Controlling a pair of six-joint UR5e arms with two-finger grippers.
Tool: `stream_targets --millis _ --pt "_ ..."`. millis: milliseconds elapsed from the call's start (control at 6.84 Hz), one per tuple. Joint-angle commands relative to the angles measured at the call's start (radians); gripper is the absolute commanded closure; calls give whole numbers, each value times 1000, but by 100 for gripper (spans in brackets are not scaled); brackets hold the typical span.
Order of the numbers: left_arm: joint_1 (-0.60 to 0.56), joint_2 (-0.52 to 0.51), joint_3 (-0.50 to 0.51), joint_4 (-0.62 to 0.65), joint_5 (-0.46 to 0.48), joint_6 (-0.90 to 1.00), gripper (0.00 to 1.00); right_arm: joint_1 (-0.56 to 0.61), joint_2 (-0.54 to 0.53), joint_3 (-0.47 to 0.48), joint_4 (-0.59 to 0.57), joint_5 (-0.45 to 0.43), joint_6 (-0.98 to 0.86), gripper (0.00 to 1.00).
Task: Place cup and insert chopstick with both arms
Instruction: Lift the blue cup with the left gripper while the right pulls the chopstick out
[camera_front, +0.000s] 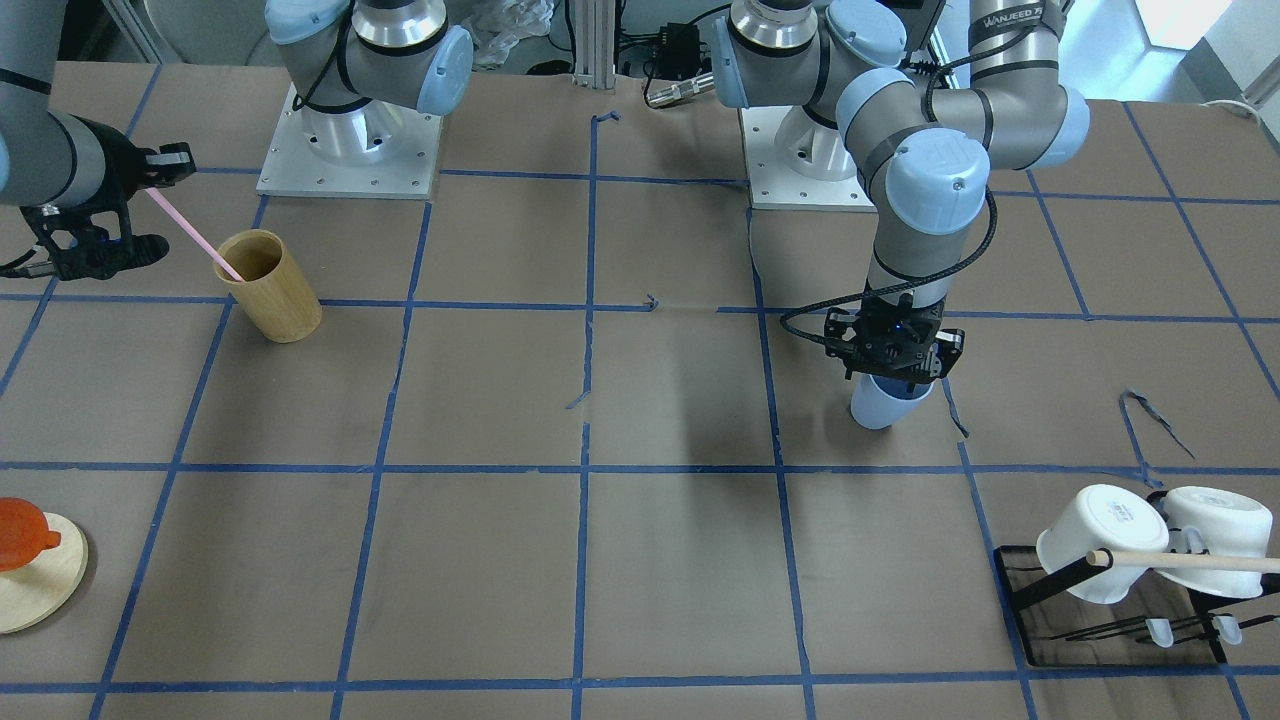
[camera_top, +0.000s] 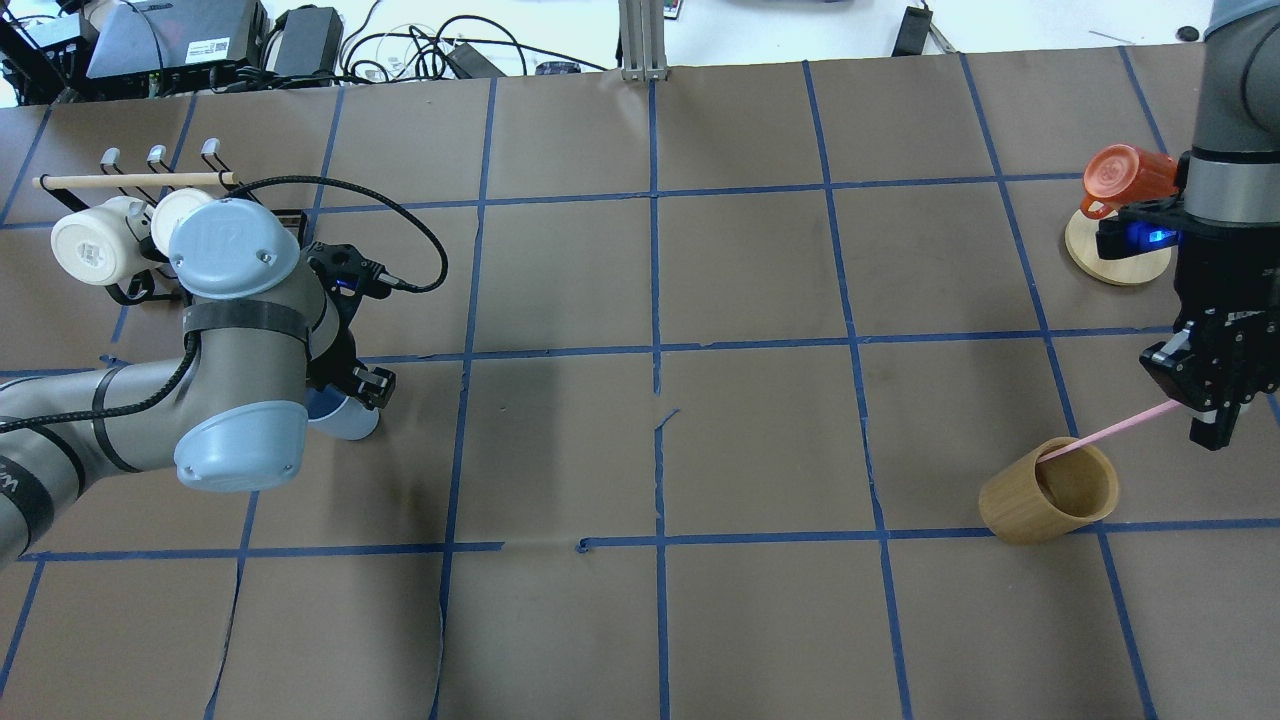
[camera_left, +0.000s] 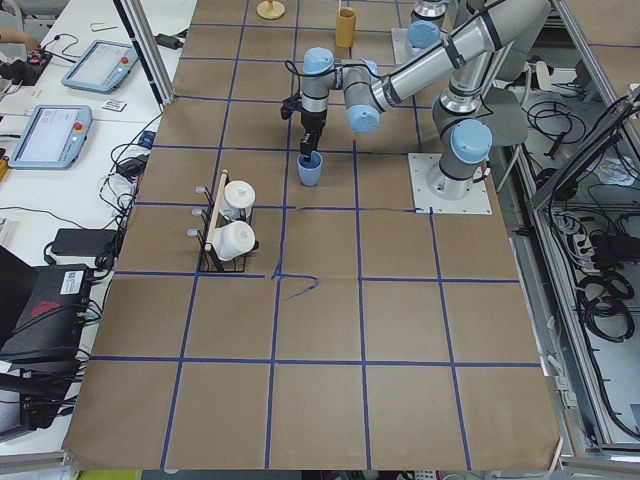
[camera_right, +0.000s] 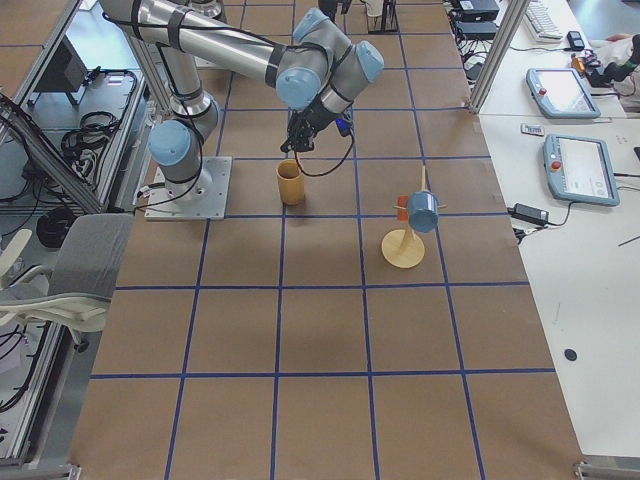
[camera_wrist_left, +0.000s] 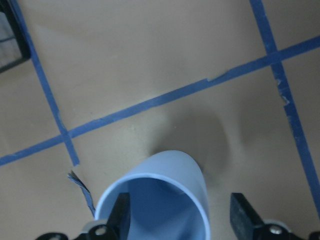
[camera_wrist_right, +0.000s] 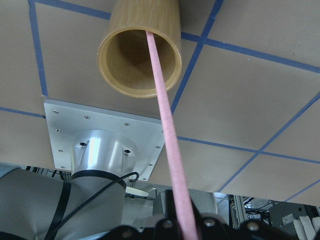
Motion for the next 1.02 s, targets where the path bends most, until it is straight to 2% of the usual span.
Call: stream_targets --millis 0,146,438,585,877 --pt "0 1 -6 1 1 10 95 1 1 -52 63 26 10 100" --pt "-1 2 -5 1 1 9 100 1 1 -73 82 31 25 100" --pt "-24 -4 0 2 -3 -26 100 1 0 -121 152 41 54 100" --pt "-122 -4 15 -1 -5 -186 100 1 0 -156 181 47 85 100" --pt "-382 -48 95 -88 -11 -707 100 1 0 -190 203 49 87 100"
